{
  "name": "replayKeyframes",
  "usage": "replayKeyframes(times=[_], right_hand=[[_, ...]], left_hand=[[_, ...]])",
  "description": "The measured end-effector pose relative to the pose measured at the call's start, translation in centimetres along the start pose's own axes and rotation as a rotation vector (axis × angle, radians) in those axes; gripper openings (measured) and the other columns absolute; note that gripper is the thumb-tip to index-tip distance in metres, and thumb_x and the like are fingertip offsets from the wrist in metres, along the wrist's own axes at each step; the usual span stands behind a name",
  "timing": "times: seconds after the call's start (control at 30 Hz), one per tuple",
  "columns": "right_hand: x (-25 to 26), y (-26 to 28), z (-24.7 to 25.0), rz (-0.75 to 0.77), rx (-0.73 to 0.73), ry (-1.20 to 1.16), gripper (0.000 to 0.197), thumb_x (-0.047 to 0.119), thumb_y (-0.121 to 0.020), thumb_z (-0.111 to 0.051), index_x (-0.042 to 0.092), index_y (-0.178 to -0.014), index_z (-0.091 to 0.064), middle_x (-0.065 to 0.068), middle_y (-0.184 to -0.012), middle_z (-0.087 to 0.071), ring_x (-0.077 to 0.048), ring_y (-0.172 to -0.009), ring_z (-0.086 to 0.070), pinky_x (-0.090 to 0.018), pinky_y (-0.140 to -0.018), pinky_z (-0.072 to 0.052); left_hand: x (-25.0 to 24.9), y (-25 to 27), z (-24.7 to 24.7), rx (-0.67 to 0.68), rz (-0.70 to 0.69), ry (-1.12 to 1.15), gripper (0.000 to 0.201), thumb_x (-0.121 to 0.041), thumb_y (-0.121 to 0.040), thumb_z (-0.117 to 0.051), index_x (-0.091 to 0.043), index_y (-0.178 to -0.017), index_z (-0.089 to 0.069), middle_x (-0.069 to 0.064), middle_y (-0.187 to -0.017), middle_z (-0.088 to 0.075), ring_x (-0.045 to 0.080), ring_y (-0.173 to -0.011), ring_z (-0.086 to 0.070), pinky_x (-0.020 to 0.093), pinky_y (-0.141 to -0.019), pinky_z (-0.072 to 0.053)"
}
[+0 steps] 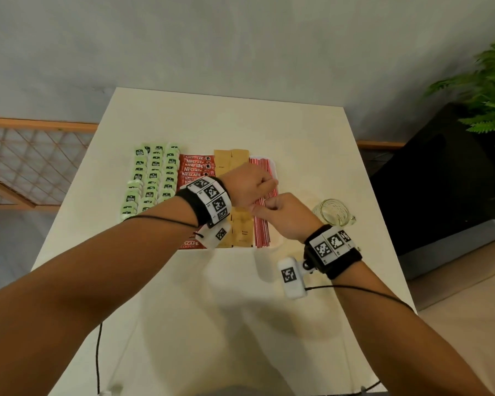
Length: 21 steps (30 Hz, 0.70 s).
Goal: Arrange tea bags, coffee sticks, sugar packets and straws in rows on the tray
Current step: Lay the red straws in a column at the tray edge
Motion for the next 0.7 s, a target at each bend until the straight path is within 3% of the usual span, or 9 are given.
replayKeyframes(times=[0.1,0.2,0.3,0.37,0.47,0.6,0.7], right_hand=[[-0.5,-1.3,0.6,-0.057,-0.008,-0.002,0.06,0.029,-0.091,-0.074,0.017,-0.049,-0.034,0.006,-0.046,-0.025,-0.014,-0.045,-0.021,-0.026,-0.046,-0.021],[-1.2,-2.7,1.1,-0.121,0.002,0.036,0.053,0.032,-0.091,-0.073,-0.006,-0.06,-0.051,-0.008,-0.055,-0.034,-0.02,-0.051,-0.029,-0.029,-0.049,-0.025],[-2.1,-3.8,1.2,-0.186,-0.024,0.094,0.045,0.033,-0.092,-0.07,0.002,-0.062,-0.056,-0.009,-0.055,-0.035,-0.02,-0.05,-0.032,-0.031,-0.054,-0.029],[-2.8,-4.3,1.0,-0.234,-0.04,0.14,0.051,0.034,-0.093,-0.069,0.006,-0.056,-0.048,-0.004,-0.05,-0.033,-0.018,-0.046,-0.031,-0.029,-0.051,-0.029],[-3.8,-4.4,0.2,-0.289,-0.041,0.201,0.055,0.035,-0.094,-0.068,0.016,-0.049,-0.044,0.002,-0.046,-0.037,-0.013,-0.041,-0.035,-0.026,-0.045,-0.029],[-4.5,-4.3,-0.7,-0.3,-0.015,0.251,0.055,0.037,-0.094,-0.068,0.016,-0.049,-0.046,0.003,-0.045,-0.042,-0.012,-0.041,-0.039,-0.022,-0.043,-0.029],[-4.6,-4.4,-1.0,-0.317,-0.009,0.283,0.055,0.035,-0.095,-0.067,0.015,-0.048,-0.047,0.003,-0.046,-0.043,-0.012,-0.044,-0.041,-0.021,-0.044,-0.029]], left_hand=[[0.7,-1.2,0.2,-0.015,0.039,-0.016,0.047,-0.032,-0.105,-0.045,-0.011,-0.062,-0.046,0.001,-0.054,-0.043,0.014,-0.049,-0.037,0.027,-0.051,-0.027],[1.7,-1.8,0.3,-0.039,0.162,0.003,0.04,-0.051,-0.101,-0.045,-0.013,-0.097,-0.059,-0.007,-0.065,-0.055,0.008,-0.057,-0.052,0.025,-0.054,-0.034],[3.0,-1.7,0.5,-0.09,0.264,0.031,0.054,-0.057,-0.102,-0.032,-0.01,-0.123,-0.048,0.0,-0.07,-0.063,0.015,-0.064,-0.062,0.03,-0.055,-0.041],[3.6,-1.2,0.8,-0.094,0.284,-0.028,0.043,-0.045,-0.105,-0.033,-0.007,-0.118,-0.051,0.004,-0.075,-0.065,0.019,-0.066,-0.062,0.03,-0.055,-0.042],[3.7,0.0,0.3,0.009,0.277,-0.165,0.022,-0.026,-0.099,-0.049,-0.007,-0.103,-0.06,0.006,-0.089,-0.068,0.024,-0.077,-0.064,0.026,-0.058,-0.044],[4.1,1.6,-1.8,0.168,0.3,-0.266,0.034,-0.043,-0.086,-0.065,-0.011,-0.096,-0.066,0.007,-0.094,-0.07,0.026,-0.086,-0.067,0.04,-0.074,-0.058],[4.0,2.1,-2.6,0.184,0.309,-0.271,0.031,-0.041,-0.084,-0.067,-0.012,-0.093,-0.068,0.007,-0.09,-0.071,0.024,-0.082,-0.068,0.038,-0.07,-0.058]])
Point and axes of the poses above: each hand's wrist, its own y-axis away from the middle knuckle, its own z-axis out of the back of the hand, x = y × z, the point moved 6 cm from there along -y, towards the middle knuckle
